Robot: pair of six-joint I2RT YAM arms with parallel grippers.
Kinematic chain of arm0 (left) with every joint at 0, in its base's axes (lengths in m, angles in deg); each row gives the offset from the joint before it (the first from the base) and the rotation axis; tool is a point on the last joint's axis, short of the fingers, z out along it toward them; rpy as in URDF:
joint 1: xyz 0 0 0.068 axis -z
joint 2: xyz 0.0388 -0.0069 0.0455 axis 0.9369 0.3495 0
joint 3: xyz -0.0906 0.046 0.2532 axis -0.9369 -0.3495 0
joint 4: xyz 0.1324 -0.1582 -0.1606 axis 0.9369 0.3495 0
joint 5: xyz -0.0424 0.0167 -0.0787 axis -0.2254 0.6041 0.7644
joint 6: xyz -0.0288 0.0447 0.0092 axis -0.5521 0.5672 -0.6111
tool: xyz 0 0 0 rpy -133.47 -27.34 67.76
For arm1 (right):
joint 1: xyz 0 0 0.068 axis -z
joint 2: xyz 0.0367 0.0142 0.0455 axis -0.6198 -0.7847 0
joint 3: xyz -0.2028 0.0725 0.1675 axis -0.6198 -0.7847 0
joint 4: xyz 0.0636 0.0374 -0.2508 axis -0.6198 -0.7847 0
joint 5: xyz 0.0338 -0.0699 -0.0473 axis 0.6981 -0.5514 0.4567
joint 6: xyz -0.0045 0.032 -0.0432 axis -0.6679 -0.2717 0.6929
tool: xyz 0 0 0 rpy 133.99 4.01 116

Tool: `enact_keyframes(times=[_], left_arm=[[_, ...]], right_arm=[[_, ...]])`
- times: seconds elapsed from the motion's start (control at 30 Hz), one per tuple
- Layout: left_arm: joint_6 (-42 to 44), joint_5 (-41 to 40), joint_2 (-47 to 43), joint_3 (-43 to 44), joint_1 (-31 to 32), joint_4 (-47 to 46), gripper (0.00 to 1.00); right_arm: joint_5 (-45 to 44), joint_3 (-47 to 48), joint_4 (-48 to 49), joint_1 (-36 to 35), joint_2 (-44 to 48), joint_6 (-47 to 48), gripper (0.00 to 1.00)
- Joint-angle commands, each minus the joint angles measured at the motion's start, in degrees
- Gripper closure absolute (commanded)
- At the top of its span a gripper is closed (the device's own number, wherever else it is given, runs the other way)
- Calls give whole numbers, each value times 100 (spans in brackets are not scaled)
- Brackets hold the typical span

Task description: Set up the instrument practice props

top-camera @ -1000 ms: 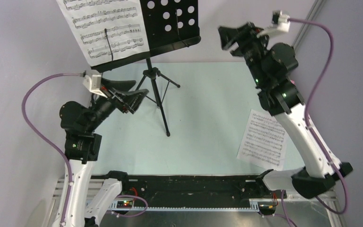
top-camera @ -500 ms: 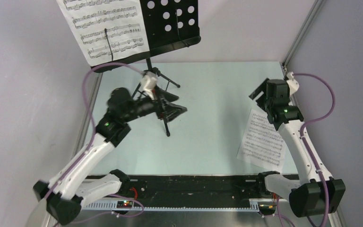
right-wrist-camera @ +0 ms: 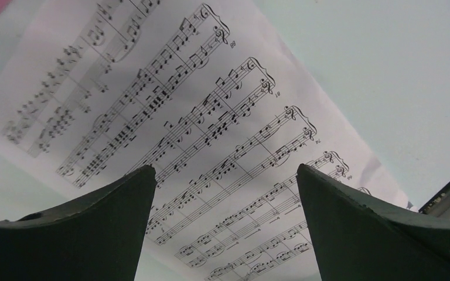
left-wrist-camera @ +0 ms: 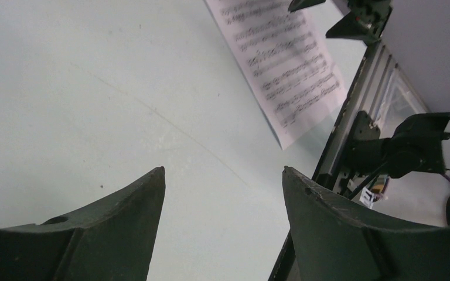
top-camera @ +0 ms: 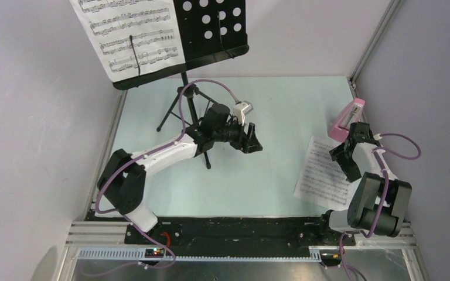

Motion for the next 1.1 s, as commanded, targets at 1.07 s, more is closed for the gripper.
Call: enact_keyframes(times=[1.07], left_arm=[[400, -167, 541, 713, -66, 614, 21]], right_arm=[[623, 560, -197, -2049, -1307, 14, 33]])
